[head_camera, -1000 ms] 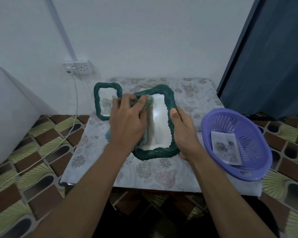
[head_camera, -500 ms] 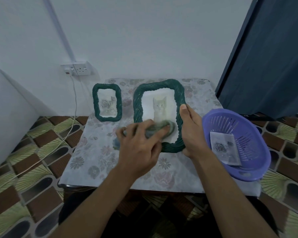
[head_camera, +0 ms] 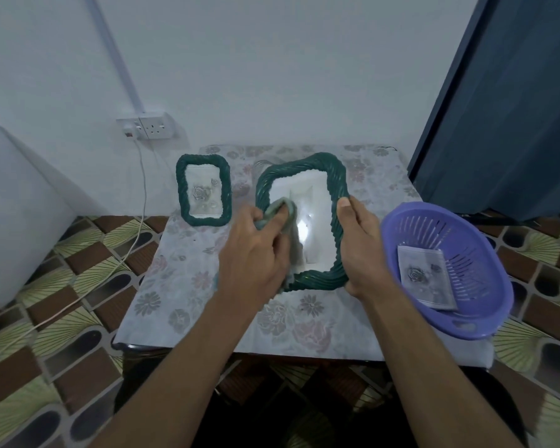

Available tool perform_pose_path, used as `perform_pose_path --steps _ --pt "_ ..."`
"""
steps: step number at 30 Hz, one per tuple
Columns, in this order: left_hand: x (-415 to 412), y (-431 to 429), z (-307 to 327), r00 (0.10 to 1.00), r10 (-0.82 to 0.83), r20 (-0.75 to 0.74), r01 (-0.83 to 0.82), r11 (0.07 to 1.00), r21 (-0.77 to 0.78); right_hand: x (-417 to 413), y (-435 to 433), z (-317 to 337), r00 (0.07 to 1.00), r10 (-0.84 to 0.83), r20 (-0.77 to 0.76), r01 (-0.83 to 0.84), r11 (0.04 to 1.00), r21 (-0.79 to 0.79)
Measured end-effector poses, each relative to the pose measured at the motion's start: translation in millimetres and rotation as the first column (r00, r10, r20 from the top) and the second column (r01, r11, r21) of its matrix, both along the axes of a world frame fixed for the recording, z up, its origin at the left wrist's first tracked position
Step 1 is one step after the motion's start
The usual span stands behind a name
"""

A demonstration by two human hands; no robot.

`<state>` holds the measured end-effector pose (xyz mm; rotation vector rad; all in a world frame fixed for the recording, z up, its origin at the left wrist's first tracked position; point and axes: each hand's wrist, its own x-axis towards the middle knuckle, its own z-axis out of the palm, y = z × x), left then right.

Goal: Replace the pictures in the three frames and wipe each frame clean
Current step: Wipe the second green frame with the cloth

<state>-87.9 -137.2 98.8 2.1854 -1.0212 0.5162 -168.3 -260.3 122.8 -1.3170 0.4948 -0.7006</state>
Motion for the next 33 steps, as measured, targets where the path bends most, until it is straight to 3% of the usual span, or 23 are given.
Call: perform_pose_path --steps 8,18,24,27,33 --pt "-20.8 11.3 -19.0 0.986 -0.162 -0.044 0.165 0.984 0.073 -2.2 -9.5 -3.3 0.996 -0.081 0.024 0.081 0.997 0.021" --pt "5.1 -3.1 9.2 0.999 0.045 0.001 -0.045 0.989 0.142 -0.3 -4.4 -14.5 0.998 -0.050 0.032 0.049 0.999 0.020" --pt "-13.4 0.9 8.3 0.989 0.009 -0.147 0.036 0.954 0.297 1.9 -10.5 -15.7 0.992 -0.122 0.038 0.123 0.992 -0.019" --pt "-23.1 5.7 1.2 0.977 -0.021 -0.210 0.085 0.950 0.301 0.1 -12.5 -18.5 0.992 -0.126 0.029 0.127 0.992 -0.013" --pt "-9.8 0.3 6.6 0.990 0.024 -0.138 0.008 0.973 0.230 0.7 -6.0 -10.6 0.995 -0.089 0.038 0.089 0.996 -0.022"
